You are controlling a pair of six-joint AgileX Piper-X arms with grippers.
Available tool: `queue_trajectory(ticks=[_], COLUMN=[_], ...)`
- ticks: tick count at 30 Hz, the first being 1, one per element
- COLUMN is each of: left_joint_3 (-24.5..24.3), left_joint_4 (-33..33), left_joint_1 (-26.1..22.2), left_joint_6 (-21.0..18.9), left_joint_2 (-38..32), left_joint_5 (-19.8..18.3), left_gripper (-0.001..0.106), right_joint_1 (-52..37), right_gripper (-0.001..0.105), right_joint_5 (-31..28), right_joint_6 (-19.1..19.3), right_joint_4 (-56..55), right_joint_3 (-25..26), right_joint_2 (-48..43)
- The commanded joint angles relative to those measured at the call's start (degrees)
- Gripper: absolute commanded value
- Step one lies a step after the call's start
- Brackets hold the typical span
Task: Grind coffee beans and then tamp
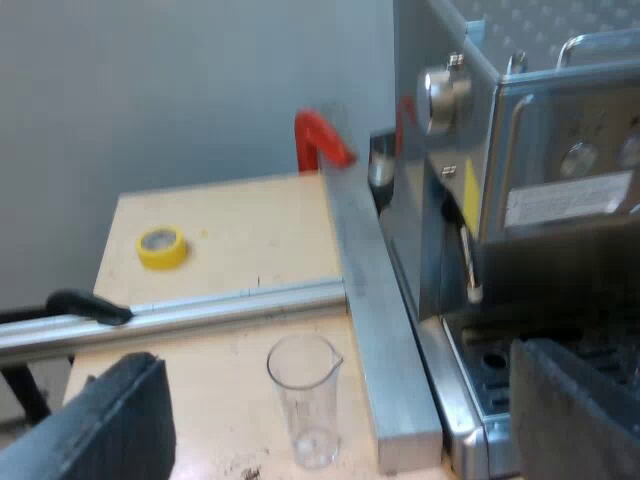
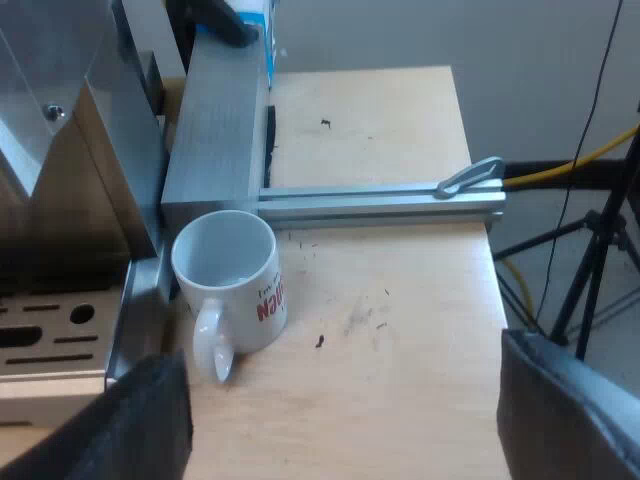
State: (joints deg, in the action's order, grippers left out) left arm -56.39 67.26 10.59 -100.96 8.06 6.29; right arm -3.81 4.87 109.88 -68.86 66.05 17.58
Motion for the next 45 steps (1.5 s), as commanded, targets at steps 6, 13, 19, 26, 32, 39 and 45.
queue_trajectory(ticks=[6, 13, 19, 26, 32, 39, 45], left_joint_3=[-0.58, -1.17, -0.42, 6.69, 15.28, 22.61, 25.23], left_joint_4=[5.79, 18.54, 16.41, 4.23, -4.20, -7.19, -7.19], left_joint_1=[-0.13, -0.13, -0.13, -0.13, -0.13, -0.13, -0.13], left_joint_6=[-0.35, -0.35, -0.35, -0.77, -0.77, -0.77, -0.77], left_joint_2=[-12.17, -16.96, -16.96, -16.96, -16.85, -16.78, -16.78], left_joint_5=[0.37, 0.37, 0.37, -1.01, -6.64, -9.18, -9.96], left_gripper=[0.071, 0.071, 0.071, 0.071, 0.071, 0.071, 0.071], right_joint_1=[-0.19, -0.19, 0.05, 0.05, 0.05, 0.05, 0.05], right_gripper=[0.066, 0.066, 0.066, 0.066, 0.066, 0.066, 0.066], right_joint_5=[0.52, 0.52, 2.32, 6.19, 8.26, 8.26, 8.26], right_joint_6=[0.49, 0.49, -0.96, -2.08, -2.08, -2.08, -2.08], right_joint_4=[0.03, -0.08, 1.15, 3.30, 3.25, 3.27, 3.06], right_joint_3=[-4.31, -11.43, -14.37, -19.83, -25.72, -30.19, -32.91], right_joint_2=[-10.38, -21.13, -20.76, -20.76, -20.65, -20.65, -20.65])
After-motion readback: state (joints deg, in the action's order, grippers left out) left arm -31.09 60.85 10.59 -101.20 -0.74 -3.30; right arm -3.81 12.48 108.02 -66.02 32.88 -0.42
